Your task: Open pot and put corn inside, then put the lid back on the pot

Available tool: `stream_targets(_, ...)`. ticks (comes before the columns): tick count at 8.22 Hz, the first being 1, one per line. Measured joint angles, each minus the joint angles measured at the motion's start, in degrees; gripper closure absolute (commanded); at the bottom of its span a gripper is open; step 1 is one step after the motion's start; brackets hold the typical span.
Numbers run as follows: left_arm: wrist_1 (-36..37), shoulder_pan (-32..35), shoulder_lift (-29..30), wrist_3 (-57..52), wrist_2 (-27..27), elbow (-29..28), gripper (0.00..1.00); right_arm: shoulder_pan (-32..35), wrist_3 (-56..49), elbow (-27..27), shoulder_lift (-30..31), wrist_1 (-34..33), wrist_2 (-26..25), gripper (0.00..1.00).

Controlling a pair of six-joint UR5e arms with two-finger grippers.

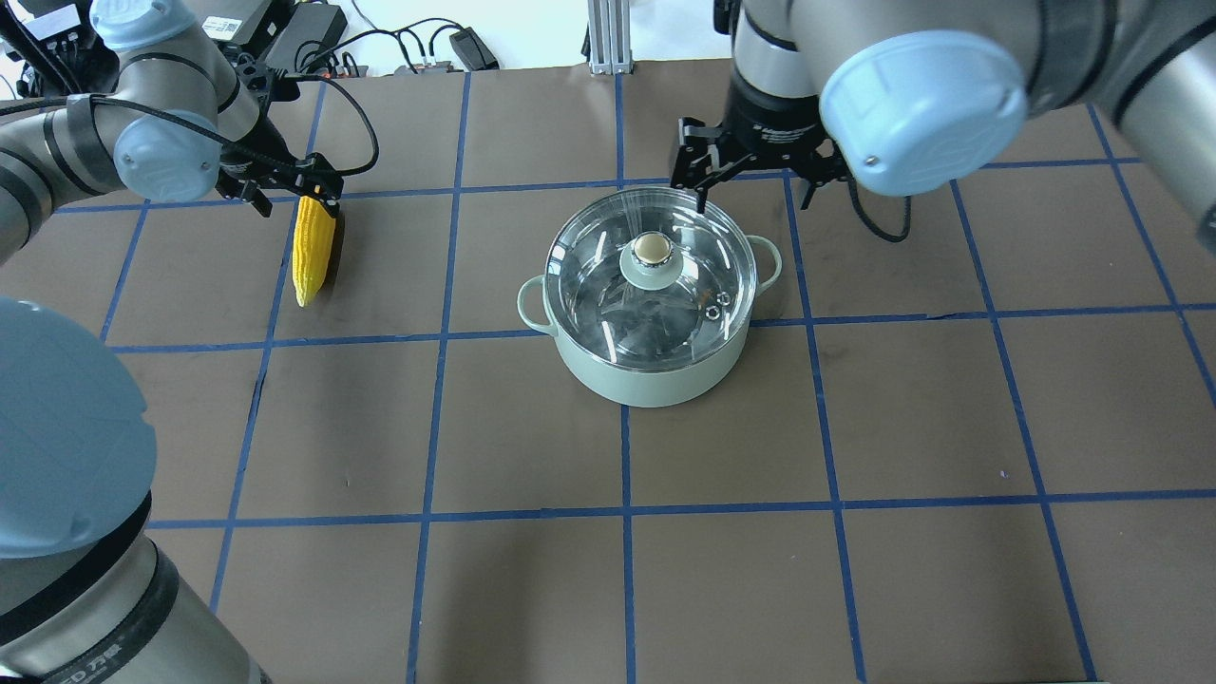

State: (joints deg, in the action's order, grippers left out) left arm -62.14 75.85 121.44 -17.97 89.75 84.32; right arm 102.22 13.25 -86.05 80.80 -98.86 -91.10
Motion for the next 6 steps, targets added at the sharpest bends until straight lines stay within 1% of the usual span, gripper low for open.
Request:
stream_targets(2,2.22,-0.03,2.19,-4.30,0.11,-0.18,0.00,3.91,6.05,0.10,-6.10,-7.16,0.11,0.00)
stream_targets(4,2.66,-0.03,4.47,-5.64,0.09,-0.33,0.00,4.90,9.17,-0.48,-8.94,-9.36,0.43,0.00)
stream_targets(6,2.75,-0.06,5.60,-6.21,0.18,-0.44,0.00,5.06,9.84,-1.15,-10.07,-11.39,0.88,0.00)
